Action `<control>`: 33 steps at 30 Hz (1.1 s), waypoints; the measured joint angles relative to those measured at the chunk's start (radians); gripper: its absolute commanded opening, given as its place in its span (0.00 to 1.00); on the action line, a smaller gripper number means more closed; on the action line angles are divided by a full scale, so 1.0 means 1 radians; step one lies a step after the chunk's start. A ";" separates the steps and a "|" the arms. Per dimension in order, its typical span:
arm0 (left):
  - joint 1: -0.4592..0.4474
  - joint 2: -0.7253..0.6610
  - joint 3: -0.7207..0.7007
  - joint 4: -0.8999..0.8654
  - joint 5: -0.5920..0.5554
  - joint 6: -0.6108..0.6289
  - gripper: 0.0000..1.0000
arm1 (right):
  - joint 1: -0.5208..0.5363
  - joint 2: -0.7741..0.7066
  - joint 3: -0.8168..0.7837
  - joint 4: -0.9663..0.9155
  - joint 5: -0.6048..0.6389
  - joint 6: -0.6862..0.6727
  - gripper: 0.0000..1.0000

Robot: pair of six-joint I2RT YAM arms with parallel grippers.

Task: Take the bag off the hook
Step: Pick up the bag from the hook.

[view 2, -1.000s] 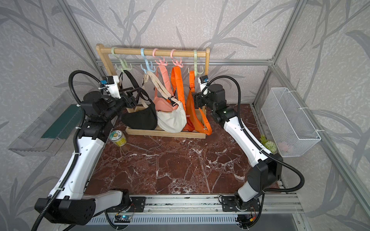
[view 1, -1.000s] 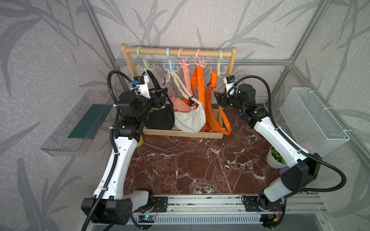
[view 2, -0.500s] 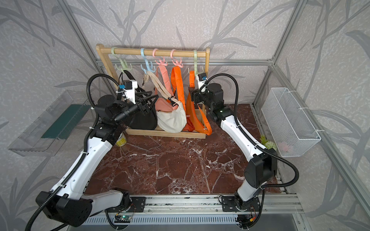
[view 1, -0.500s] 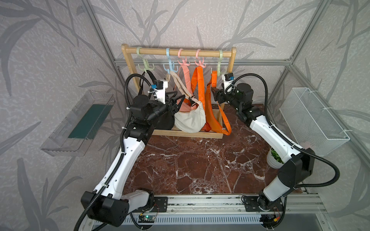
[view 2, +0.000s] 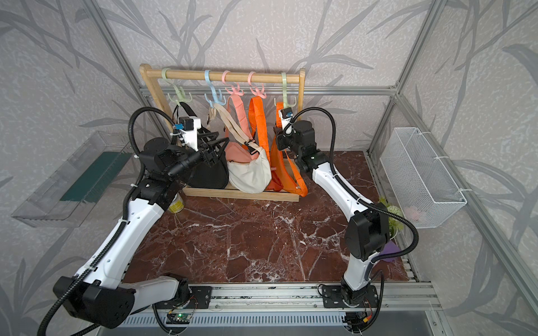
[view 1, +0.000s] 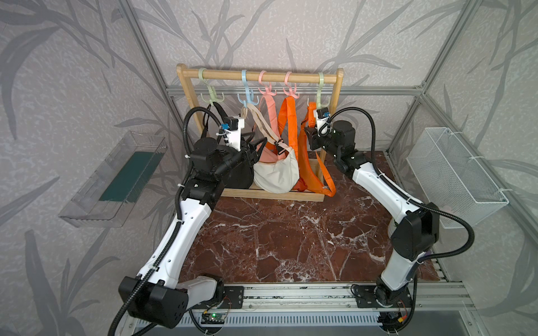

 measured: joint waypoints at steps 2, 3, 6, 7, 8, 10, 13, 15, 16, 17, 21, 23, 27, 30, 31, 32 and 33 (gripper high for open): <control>0.000 0.001 0.008 -0.007 -0.019 0.012 0.59 | 0.002 -0.010 0.000 0.000 0.006 -0.001 0.24; 0.000 0.005 0.021 -0.012 -0.030 0.019 0.59 | 0.003 -0.020 0.000 0.000 0.012 -0.001 0.20; 0.000 0.032 0.073 -0.014 -0.057 0.029 0.59 | 0.004 -0.059 0.000 -0.009 0.030 -0.001 0.14; 0.000 0.041 0.087 -0.011 -0.065 0.030 0.59 | 0.005 -0.075 0.000 -0.010 0.035 -0.002 0.13; 0.000 0.050 0.100 -0.007 -0.072 0.029 0.59 | 0.005 -0.095 0.002 -0.014 0.040 -0.003 0.13; 0.000 0.065 0.113 0.005 -0.080 0.024 0.59 | 0.005 -0.125 0.017 -0.025 0.045 -0.012 0.12; -0.006 0.092 0.126 0.026 -0.085 0.014 0.59 | 0.005 -0.149 0.068 -0.048 0.047 -0.029 0.12; -0.013 0.116 0.146 0.031 -0.084 0.009 0.59 | 0.005 -0.151 0.122 -0.083 0.044 -0.045 0.12; -0.017 0.129 0.159 0.031 -0.082 0.007 0.59 | 0.005 -0.151 0.144 -0.100 0.043 -0.053 0.12; -0.022 0.141 0.174 0.028 -0.077 0.006 0.59 | 0.005 -0.151 0.170 -0.122 0.039 -0.064 0.13; -0.045 0.174 0.238 0.021 -0.056 0.006 0.60 | 0.008 -0.152 0.243 -0.175 0.036 -0.109 0.13; -0.059 0.182 0.264 0.016 -0.045 0.013 0.60 | 0.009 -0.152 0.257 -0.188 0.036 -0.128 0.13; -0.089 0.206 0.321 0.000 -0.020 0.046 0.64 | 0.009 -0.148 0.293 -0.246 0.029 -0.158 0.13; -0.105 0.246 0.375 -0.015 -0.005 0.064 0.68 | 0.009 -0.127 0.360 -0.285 0.018 -0.175 0.13; -0.106 0.266 0.401 -0.029 -0.002 0.066 0.68 | 0.009 -0.115 0.391 -0.298 0.016 -0.182 0.13; -0.109 0.287 0.427 -0.043 -0.001 0.067 0.68 | 0.009 -0.105 0.417 -0.308 0.013 -0.188 0.13; -0.110 0.311 0.456 -0.053 0.003 0.067 0.68 | 0.009 -0.090 0.451 -0.318 0.009 -0.195 0.13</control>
